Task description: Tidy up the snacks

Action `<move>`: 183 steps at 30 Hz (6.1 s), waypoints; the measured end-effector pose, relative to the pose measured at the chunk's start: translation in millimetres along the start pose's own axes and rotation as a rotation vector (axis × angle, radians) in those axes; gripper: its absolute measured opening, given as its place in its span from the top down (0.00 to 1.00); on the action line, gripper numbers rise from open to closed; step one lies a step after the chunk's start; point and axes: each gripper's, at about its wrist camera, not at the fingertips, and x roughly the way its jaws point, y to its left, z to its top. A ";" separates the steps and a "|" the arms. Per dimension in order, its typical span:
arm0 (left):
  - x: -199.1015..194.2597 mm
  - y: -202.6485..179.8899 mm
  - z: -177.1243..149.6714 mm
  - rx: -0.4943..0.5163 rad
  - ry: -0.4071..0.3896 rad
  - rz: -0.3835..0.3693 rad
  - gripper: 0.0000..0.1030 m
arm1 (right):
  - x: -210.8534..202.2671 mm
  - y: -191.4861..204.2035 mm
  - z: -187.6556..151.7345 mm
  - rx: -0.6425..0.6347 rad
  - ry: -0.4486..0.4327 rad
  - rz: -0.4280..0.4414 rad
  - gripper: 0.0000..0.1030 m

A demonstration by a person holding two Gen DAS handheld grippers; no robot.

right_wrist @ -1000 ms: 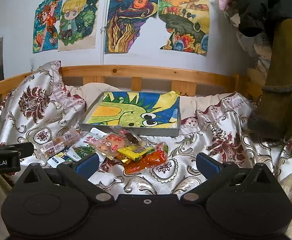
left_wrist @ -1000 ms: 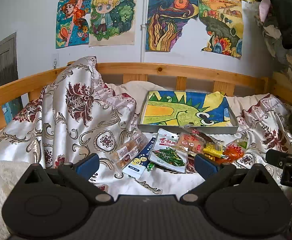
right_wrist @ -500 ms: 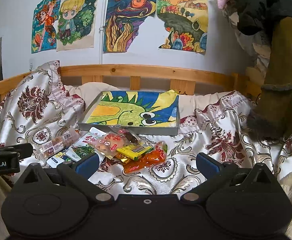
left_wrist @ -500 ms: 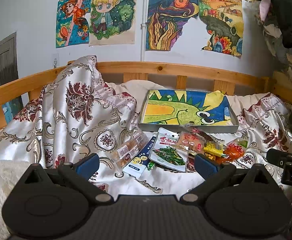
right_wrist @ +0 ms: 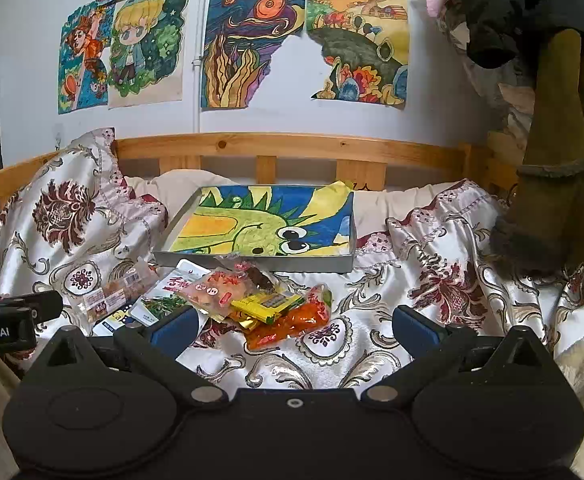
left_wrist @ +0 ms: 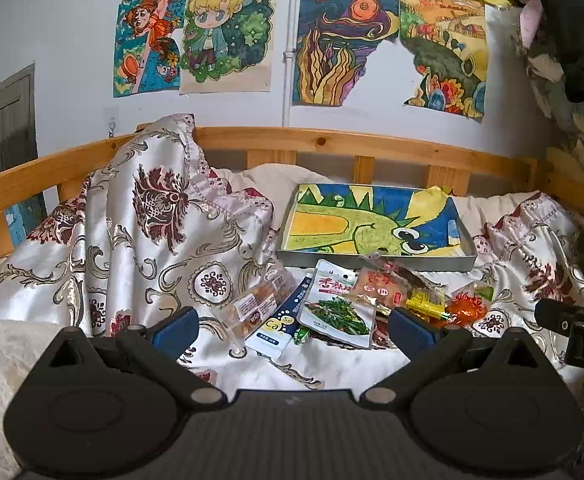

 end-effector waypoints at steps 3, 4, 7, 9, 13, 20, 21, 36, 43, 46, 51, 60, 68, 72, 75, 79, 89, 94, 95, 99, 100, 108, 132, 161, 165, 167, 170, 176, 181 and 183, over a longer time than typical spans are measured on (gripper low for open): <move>0.5 0.7 -1.3 0.004 0.004 0.001 0.00 | -1.4 1.0 0.0 -0.002 -0.002 -0.003 0.01; 0.6 0.7 -2.5 0.006 0.005 0.001 0.00 | -2.0 1.5 0.0 -0.006 0.001 0.002 0.01; 0.6 -2.1 -1.6 0.012 0.010 0.001 0.00 | -4.9 4.6 0.8 -0.014 0.001 0.019 0.01; 0.9 -3.7 1.0 0.015 0.017 -0.001 0.00 | -8.1 5.1 0.9 -0.012 -0.011 0.018 0.01; 1.7 -1.2 6.1 0.000 0.032 -0.009 0.00 | -14.0 2.5 5.1 0.007 -0.022 0.032 0.01; 12.0 18.5 33.1 -0.108 0.036 -0.055 0.00 | -20.5 0.7 17.3 0.004 -0.049 0.083 0.01; 15.6 18.3 35.3 -0.102 0.041 -0.056 0.00 | -19.8 1.6 20.2 -0.005 -0.050 0.086 0.01; 89.0 -3.5 52.8 0.064 0.210 -0.089 0.00 | 49.4 -4.4 55.1 -0.106 0.097 0.134 0.01; 125.1 -19.2 52.1 0.165 0.270 -0.073 0.00 | 99.3 -20.6 57.6 -0.019 0.257 0.219 0.01; 139.4 -27.7 53.3 0.204 0.268 -0.092 0.00 | 120.8 -25.9 61.2 0.002 0.303 0.244 0.01; 164.0 -45.4 54.0 0.259 0.239 -0.155 0.00 | 151.4 -35.4 61.1 0.033 0.365 0.238 0.01; 216.1 -69.0 42.8 0.326 0.327 -0.243 0.00 | 214.2 -51.3 43.4 0.025 0.535 0.205 0.01; 239.5 -73.7 34.9 0.373 0.328 -0.278 0.00 | 236.0 -38.9 38.4 -0.245 0.583 0.350 0.01; 251.1 -81.1 29.4 0.401 0.342 -0.289 0.00 | 242.7 -37.3 34.3 -0.302 0.583 0.377 0.01; 257.7 -86.7 27.8 0.407 0.333 -0.291 0.00 | 250.8 -38.2 30.5 -0.282 0.585 0.371 0.03; 265.6 -91.0 27.1 0.394 0.331 -0.309 0.00 | 258.1 -35.4 25.8 -0.256 0.599 0.378 0.10; 278.7 -92.9 25.4 0.380 0.349 -0.344 0.01 | 265.2 -39.5 26.6 -0.204 0.613 0.411 0.14; 276.8 -91.9 25.7 0.395 0.348 -0.332 0.02 | 266.2 -38.0 23.3 -0.223 0.611 0.413 0.22; 276.1 -91.1 26.1 0.394 0.348 -0.339 0.06 | 266.1 -38.5 24.1 -0.217 0.608 0.417 0.26; 271.0 -93.0 26.8 0.414 0.349 -0.368 0.20 | 264.9 -40.1 26.0 -0.210 0.600 0.426 0.33; 269.9 -93.5 26.6 0.419 0.348 -0.372 0.22 | 264.8 -41.1 26.1 -0.207 0.600 0.427 0.34; 263.7 -94.5 27.2 0.451 0.336 -0.372 0.30 | 264.6 -45.6 27.1 -0.189 0.594 0.436 0.40; 230.0 -93.1 32.4 0.394 0.381 -0.414 0.35 | 230.7 -38.7 34.1 -0.443 0.471 0.360 0.55; 220.7 -67.5 67.2 0.209 0.289 -0.331 0.35 | 207.7 -89.1 80.0 -0.229 0.201 0.216 0.60; 223.3 -60.1 73.4 0.158 0.266 -0.300 0.35 | 208.0 -89.8 82.6 -0.200 0.162 0.216 0.71; 226.2 -57.6 73.4 0.150 0.268 -0.295 0.35 | 209.1 -88.4 82.0 -0.210 0.160 0.209 0.83; 231.6 -56.2 71.2 0.138 0.285 -0.300 0.35 | 214.5 -87.5 79.6 -0.223 0.182 0.204 0.85; 239.2 -57.0 65.6 0.134 0.315 -0.311 0.35 | 225.5 -84.3 73.7 -0.238 0.229 0.189 0.99; 240.8 -57.1 63.9 0.126 0.328 -0.316 0.35 | 237.2 -93.8 70.4 -0.183 0.261 0.127 0.56; 241.2 -57.9 63.9 0.123 0.331 -0.315 0.35 | 245.4 -98.3 69.6 -0.162 0.279 0.119 0.40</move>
